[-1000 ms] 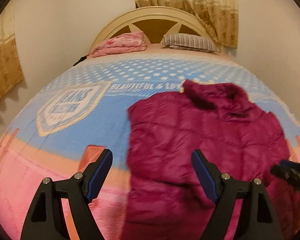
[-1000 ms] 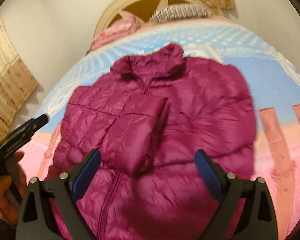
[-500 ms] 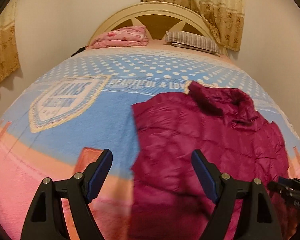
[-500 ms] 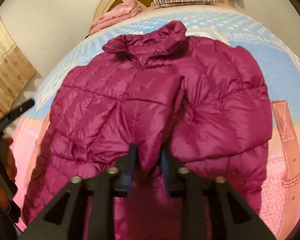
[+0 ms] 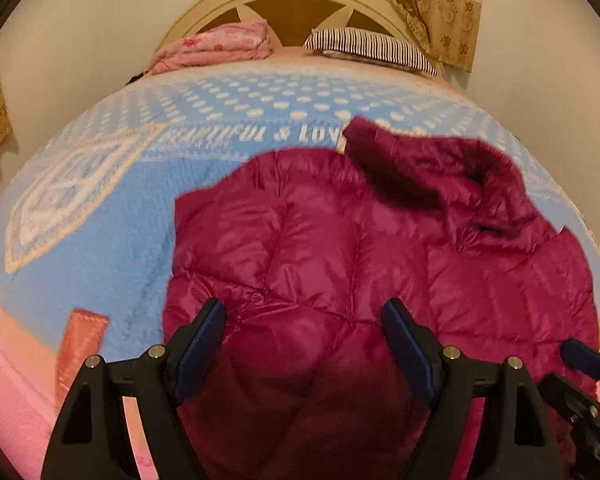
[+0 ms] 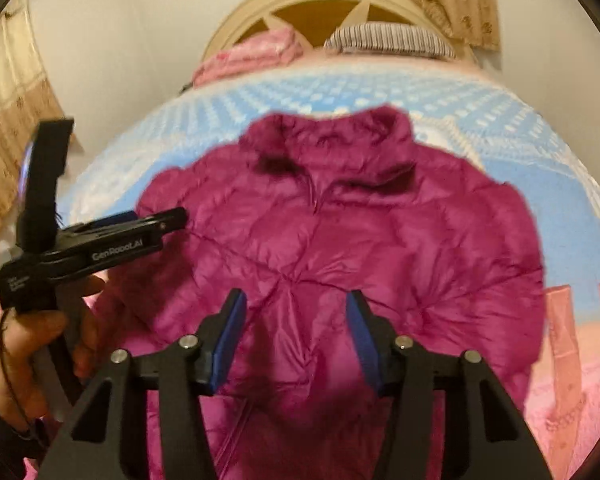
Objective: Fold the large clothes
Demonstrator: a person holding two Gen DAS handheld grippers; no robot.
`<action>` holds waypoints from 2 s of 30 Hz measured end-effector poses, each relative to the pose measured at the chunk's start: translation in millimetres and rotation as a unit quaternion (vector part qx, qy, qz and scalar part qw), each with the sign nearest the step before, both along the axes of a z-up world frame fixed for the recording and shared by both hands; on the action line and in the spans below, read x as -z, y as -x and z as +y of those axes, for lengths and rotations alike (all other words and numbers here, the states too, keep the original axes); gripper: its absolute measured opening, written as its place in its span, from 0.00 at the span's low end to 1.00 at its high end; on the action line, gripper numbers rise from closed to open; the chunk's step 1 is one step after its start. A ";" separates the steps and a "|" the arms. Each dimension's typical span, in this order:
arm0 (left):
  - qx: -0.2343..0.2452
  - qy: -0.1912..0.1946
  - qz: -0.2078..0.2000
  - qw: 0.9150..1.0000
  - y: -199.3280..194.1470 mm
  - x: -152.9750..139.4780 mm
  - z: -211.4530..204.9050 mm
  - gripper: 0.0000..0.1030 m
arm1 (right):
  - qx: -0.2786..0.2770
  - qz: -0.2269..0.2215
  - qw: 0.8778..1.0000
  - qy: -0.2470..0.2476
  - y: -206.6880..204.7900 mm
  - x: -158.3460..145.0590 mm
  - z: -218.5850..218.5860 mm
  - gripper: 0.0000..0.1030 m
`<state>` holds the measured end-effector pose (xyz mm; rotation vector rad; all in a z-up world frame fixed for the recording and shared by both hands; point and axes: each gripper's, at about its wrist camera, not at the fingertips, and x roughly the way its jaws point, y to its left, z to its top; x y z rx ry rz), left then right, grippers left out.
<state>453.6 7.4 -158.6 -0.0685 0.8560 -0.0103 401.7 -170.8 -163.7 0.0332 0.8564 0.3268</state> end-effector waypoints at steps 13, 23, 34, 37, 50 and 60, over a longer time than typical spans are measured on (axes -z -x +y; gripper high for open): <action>0.005 -0.006 -0.007 1.000 4.1 27.5 -3.1 0.83 | 0.009 -0.011 0.999 0.029 -1.0 49.3 -2.7 0.52; 0.006 -0.016 0.000 1.000 1.0 31.6 -6.6 0.85 | 0.009 -0.019 0.999 0.039 2.5 51.3 -0.4 0.52; 0.006 -0.020 0.002 1.000 0.2 32.3 -8.0 0.85 | 0.009 -0.022 0.999 0.044 2.9 51.7 1.5 0.52; 0.006 -0.022 0.003 1.000 0.6 32.4 -6.8 0.85 | 0.010 -0.023 0.999 0.046 3.1 51.9 2.1 0.52; 0.025 -0.064 0.005 0.998 9.2 -4.5 -9.1 0.86 | -0.036 -0.002 0.998 0.043 1.9 26.2 -1.1 0.75; 0.049 -0.041 -0.021 0.998 -42.4 -67.4 -6.1 0.86 | -0.026 -0.028 0.997 0.062 -57.7 -24.6 -30.1 0.89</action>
